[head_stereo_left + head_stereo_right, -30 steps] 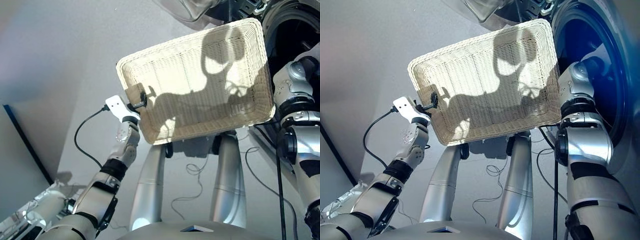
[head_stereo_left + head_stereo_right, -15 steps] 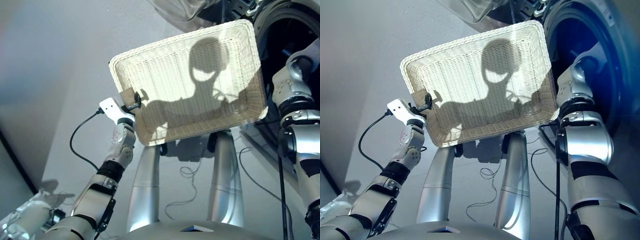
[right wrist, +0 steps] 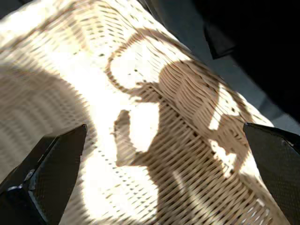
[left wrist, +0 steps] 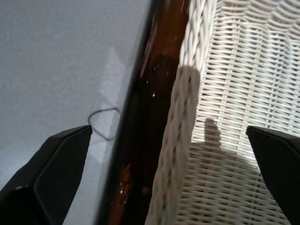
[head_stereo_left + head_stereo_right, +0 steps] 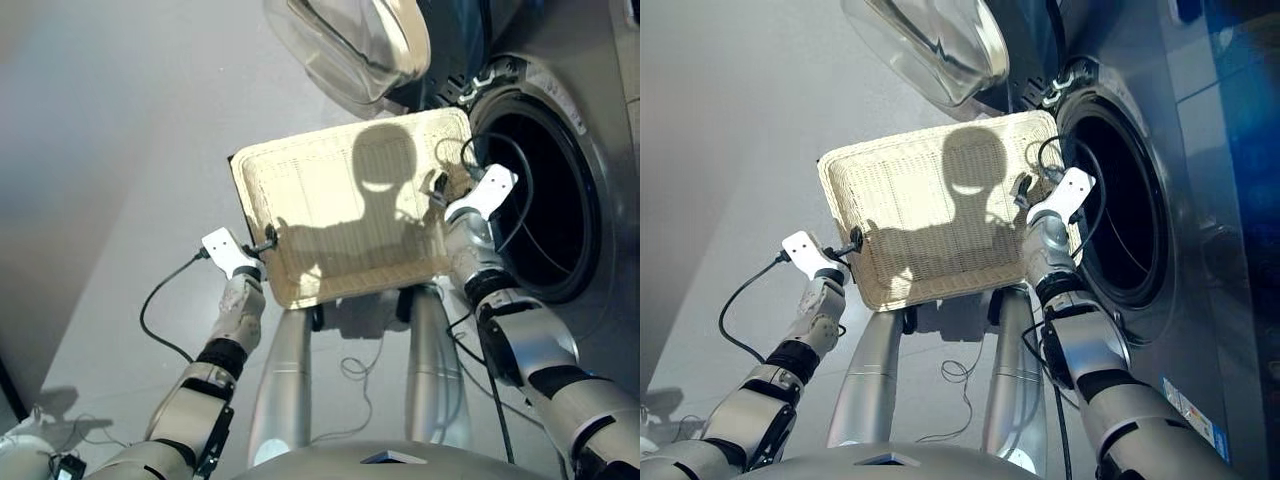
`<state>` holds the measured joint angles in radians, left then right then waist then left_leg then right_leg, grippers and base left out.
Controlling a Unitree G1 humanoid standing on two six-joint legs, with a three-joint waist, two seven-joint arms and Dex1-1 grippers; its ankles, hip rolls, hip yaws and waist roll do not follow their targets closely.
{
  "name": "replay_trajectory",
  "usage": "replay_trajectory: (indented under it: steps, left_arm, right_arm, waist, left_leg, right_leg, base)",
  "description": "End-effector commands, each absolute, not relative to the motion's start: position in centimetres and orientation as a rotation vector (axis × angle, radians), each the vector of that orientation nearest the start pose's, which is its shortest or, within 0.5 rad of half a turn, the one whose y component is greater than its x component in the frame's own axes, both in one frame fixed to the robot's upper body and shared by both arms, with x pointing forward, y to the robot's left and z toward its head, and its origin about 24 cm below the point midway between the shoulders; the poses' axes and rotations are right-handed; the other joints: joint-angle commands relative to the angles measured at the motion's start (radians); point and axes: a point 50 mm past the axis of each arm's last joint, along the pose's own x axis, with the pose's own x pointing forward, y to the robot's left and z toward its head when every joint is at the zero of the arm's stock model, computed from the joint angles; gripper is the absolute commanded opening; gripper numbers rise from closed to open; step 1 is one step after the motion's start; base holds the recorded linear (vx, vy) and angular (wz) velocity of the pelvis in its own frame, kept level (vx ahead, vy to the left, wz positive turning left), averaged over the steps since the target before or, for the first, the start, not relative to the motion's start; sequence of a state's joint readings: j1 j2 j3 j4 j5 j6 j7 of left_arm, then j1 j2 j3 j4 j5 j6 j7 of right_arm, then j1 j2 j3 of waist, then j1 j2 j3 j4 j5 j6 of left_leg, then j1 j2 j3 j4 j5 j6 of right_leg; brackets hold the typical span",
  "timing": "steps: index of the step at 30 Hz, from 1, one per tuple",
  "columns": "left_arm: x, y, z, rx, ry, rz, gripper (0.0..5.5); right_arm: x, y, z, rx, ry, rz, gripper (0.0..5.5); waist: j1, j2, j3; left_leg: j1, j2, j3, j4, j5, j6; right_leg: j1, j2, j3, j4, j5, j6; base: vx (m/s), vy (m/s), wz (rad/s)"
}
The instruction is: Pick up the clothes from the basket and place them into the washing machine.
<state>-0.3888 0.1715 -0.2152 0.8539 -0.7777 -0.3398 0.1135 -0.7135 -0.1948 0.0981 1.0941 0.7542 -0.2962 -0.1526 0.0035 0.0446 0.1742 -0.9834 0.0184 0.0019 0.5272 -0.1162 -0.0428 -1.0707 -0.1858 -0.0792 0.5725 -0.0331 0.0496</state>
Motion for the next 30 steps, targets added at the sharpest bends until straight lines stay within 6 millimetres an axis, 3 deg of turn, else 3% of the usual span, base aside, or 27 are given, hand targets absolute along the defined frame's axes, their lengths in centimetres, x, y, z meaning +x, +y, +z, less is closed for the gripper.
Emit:
replay_trajectory:
  steps: [1, 5, 6, 8, 10, 11, 16, 24, 30]
  left_arm:
    - [29.6, 18.5, -3.1, -0.36, 0.236, 0.224, 5.5]
    - [27.4, 18.5, -6.1, -0.279, 0.378, 0.213, 5.5]
    - [27.1, 18.6, -6.5, -0.265, 0.398, 0.211, 5.5]
    - [25.4, 18.6, -8.1, -0.224, 0.475, 0.203, 5.5]
    - [25.4, 18.6, -8.1, -0.224, 0.475, 0.203, 5.5]
    - [24.4, 18.7, -9.0, -0.21, 0.52, 0.203, 5.5]
    - [21.3, 19.2, -11.2, -0.099, 0.647, 0.163, 5.5]
    - [17.7, 20.2, -13.2, -0.025, 0.782, 0.139, 5.5]
    - [15.8, 20.2, -14.0, 0.01, 0.836, 0.1, 5.5]
  right_arm:
    - [35.4, -17.9, 2.6, 0.422, 0.12, -0.248, 5.5]
    - [32.1, -17.4, -2.3, 0.375, 0.289, -0.24, 5.5]
    - [31.4, -17.4, -3.1, 0.37, 0.317, -0.242, 5.5]
    - [29.3, -17.3, -5.4, 0.321, 0.413, -0.222, 5.5]
    - [29.3, -17.3, -5.4, 0.32, 0.413, -0.222, 5.5]
    - [27.7, -17.5, -6.9, 0.309, 0.471, -0.225, 5.5]
    - [23.3, -18.2, -10.5, 0.177, 0.648, -0.167, 5.5]
    - [16.9, -19.1, -14.0, 0.079, 0.873, -0.115, 5.5]
    - [14.4, -19.7, -15.0, 0.035, 0.952, -0.089, 5.5]
  waist:
    - [0.022, -0.017, -0.014]
    - [0.017, -0.035, -0.011]
    - [0.012, -0.041, -0.005]
    - [0.006, -0.048, -0.003]
    - [0.006, -0.048, 0.0]
    - [0.001, -0.054, 0.0]
    - [-0.006, -0.072, -0.02]
    - [-0.007, -0.086, -0.072]
    - [-0.003, -0.088, -0.129]
  left_leg:
    - [0.103, 0.023, -0.01, -0.063, -0.023, -0.003]
    - [0.256, 0.026, -0.003, -0.144, -0.006, -0.013]
    - [0.276, 0.019, 0.002, -0.163, 0.026, -0.008]
    - [0.36, 0.017, 0.009, -0.219, 0.04, -0.013]
    - [0.364, 0.017, 0.009, -0.221, 0.041, -0.013]
    - [0.43, 0.016, 0.015, -0.263, 0.05, -0.016]
    - [0.602, 0.011, 0.037, -0.393, 0.091, -0.028]
    - [0.804, 0.005, 0.054, -0.486, 0.103, -0.023]
    - [0.917, 0.01, 0.069, -0.537, 0.104, -0.021]
  right_leg:
    - [0.152, 0.014, -0.012, -0.096, -0.017, 0.064]
    - [0.317, 0.015, -0.031, -0.2, 0.005, 0.076]
    - [0.341, 0.009, -0.04, -0.232, 0.039, 0.071]
    - [0.427, 0.011, -0.047, -0.293, 0.054, 0.078]
    - [0.432, 0.011, -0.048, -0.295, 0.055, 0.078]
    - [0.497, 0.014, -0.051, -0.346, 0.067, 0.083]
    - [0.659, 0.024, -0.062, -0.462, 0.103, 0.102]
    - [0.86, 0.044, -0.078, -0.538, 0.095, 0.113]
    - [0.959, 0.055, -0.079, -0.577, 0.088, 0.119]
  base:
    - [0.079, 0.009, 0.021]
    - [0.064, 0.004, -0.029]
    - [0.0, 0.0, 0.0]
    - [0.029, 0.042, 0.023]
    - [0.03, 0.013, -0.017]
    - [0.08, 0.049, -0.028]
    - [0.081, 0.054, -0.03]
    - [0.079, 0.042, -0.021]
    - [0.014, 0.016, -0.004]
